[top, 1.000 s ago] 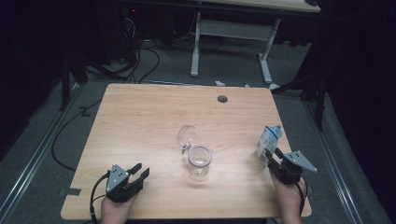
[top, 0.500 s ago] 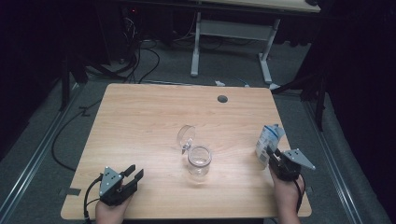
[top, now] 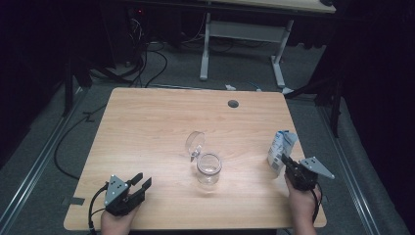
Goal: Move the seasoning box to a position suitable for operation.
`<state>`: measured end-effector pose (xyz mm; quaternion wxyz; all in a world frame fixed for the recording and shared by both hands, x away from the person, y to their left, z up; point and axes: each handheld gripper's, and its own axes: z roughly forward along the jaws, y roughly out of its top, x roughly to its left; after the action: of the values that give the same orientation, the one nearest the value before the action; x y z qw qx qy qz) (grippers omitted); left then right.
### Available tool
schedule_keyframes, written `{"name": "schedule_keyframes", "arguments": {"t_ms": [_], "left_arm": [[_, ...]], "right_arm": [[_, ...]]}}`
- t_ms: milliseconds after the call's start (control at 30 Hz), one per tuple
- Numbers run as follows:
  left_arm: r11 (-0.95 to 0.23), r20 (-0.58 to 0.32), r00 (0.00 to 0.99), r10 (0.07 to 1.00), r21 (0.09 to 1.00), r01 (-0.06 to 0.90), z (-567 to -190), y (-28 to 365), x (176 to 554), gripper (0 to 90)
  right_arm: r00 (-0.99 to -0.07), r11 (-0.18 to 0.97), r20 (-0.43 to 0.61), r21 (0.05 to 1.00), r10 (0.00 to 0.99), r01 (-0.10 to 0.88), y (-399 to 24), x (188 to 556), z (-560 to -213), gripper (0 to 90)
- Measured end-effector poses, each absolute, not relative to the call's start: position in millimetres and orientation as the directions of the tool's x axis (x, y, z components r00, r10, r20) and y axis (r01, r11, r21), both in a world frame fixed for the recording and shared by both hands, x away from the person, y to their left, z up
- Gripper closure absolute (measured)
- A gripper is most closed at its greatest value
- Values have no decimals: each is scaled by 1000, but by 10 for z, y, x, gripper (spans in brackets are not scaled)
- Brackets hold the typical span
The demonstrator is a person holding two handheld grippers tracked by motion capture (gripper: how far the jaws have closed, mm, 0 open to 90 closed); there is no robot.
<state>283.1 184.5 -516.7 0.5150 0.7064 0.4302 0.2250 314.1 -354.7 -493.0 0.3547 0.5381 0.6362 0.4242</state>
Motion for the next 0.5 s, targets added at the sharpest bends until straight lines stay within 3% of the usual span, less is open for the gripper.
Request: {"name": "schedule_keyframes", "arguments": {"t_ms": [500], "left_arm": [[-126, -100, 557, 824, 927, 354, -5163, 1837, 2814, 522]], "right_arm": [[-195, 72, 8, 914, 981, 400, -3544, 3147, -4898, 889]]}}
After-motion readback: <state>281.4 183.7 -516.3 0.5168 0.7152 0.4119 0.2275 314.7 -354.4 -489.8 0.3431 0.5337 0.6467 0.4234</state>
